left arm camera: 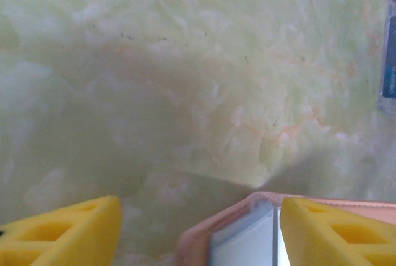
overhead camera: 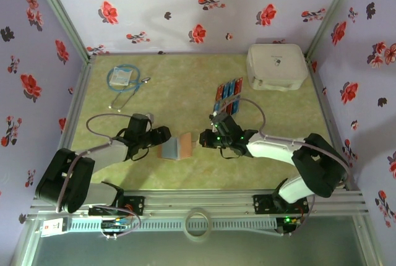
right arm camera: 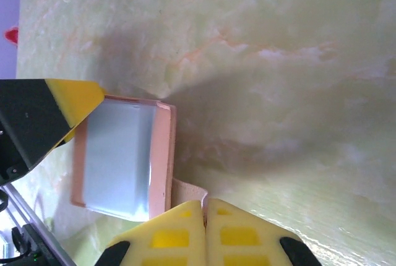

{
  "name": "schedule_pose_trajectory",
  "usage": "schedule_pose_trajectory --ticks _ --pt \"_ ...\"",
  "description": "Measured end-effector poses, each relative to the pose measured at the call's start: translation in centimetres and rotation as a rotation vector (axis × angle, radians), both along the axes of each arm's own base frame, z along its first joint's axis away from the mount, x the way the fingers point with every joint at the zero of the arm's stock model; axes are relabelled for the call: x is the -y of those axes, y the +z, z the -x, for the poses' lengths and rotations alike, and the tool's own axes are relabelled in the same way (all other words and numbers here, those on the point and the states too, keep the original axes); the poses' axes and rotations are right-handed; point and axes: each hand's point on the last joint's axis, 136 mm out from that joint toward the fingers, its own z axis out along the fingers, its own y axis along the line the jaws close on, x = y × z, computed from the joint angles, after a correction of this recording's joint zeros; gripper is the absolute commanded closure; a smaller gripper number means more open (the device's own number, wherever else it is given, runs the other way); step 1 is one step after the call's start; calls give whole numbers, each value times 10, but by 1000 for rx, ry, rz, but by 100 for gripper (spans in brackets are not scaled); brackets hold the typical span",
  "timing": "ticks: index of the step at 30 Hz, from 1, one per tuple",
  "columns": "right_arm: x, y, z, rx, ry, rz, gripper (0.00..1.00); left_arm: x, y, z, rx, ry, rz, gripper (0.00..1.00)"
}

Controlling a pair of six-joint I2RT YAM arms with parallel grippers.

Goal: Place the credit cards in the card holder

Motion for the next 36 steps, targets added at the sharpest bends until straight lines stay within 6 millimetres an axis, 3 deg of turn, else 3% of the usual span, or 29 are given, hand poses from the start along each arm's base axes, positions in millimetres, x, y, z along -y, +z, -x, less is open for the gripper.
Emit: schedule_pose_trajectory --ticks 6,9,13,18,24,27,31,36 --pt "6 -16 0 -16 -15 41 100 0 -1 1 0 -3 -11 41" --pt "11 -28 0 -32 -25 71 100 0 -4 4 -5 -10 -14 50" --pt "18 -46 -4 -55 -50 114 100 1 -6 6 -9 -9 -6 71" --pt "23 -55 -8 -62 -68 134 75 4 -7 4 -11 -11 10 88" --pt "30 -43 -8 -33 -83 124 64 6 -9 3 -13 -14 17 90" --pt "36 -23 -6 0 -98 110 62 8 -7 0 -11 -16 20 90" --pt "40 20 -7 79 -115 49 62 11 -3 -7 2 -16 26 90" --pt "30 46 -6 119 -88 35 64 12 -1 -8 6 -16 28 90"
